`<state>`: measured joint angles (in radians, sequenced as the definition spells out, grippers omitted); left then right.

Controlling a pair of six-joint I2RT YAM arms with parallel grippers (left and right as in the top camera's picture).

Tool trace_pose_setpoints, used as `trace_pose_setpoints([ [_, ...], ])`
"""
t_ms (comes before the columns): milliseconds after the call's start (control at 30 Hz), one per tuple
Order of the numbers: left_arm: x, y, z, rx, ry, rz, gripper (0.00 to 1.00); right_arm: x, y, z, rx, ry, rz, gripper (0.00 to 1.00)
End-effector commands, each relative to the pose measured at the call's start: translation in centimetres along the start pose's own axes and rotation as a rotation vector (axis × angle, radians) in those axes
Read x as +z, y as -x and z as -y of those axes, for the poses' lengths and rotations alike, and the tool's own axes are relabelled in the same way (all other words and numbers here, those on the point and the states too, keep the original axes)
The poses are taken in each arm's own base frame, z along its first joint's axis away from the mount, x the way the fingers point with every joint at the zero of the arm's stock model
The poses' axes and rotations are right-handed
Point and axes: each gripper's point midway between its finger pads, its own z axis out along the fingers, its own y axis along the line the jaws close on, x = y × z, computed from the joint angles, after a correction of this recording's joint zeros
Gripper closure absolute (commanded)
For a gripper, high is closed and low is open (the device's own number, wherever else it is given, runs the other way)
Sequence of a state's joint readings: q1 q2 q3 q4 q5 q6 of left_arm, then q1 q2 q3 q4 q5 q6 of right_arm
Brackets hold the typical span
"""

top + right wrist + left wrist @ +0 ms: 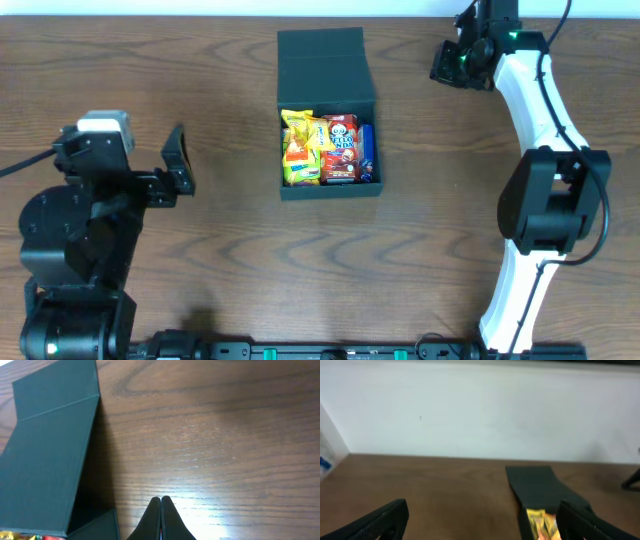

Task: Pack container
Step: 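Raise both grippers to the lid's far corners and grip it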

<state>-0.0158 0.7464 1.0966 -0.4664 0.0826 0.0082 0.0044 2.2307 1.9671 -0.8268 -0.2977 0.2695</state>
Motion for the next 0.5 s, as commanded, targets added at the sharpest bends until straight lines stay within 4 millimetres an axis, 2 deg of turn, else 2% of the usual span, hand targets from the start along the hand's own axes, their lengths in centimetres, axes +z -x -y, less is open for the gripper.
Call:
trace_pose_setpoints([
  [0, 0.7, 0.3, -1.3, 0.015, 0.073, -0.003, 0.05, -0.1, -0.1, -1.2, -0.012, 0.031, -0.004, 0.99],
  [67, 3.9, -1.5, -1.1, 0.019, 0.044, -0.088, 0.05, -0.1, -0.1, -1.4, -0.01, 0.033, -0.001, 0.99],
  [233, 13.5, -6.4, 0.4, -0.03, -0.132, -0.241, 0.05, 0.2, -0.6, -2.3, -0.024, 0.04, -0.016, 0.99],
  [367, 20.4, -9.6, -0.4, -0.199, -0.331, -0.313, 0.05, 0.4, -1.4, -3.4, -0.04, 0.05, -0.037, 0.99],
  [467, 24.2, -10.7, -1.0, -0.259, -0.426, -0.355, 0.05, 0.6, -1.7, -4.1, -0.052, 0.055, -0.044, 0.99],
])
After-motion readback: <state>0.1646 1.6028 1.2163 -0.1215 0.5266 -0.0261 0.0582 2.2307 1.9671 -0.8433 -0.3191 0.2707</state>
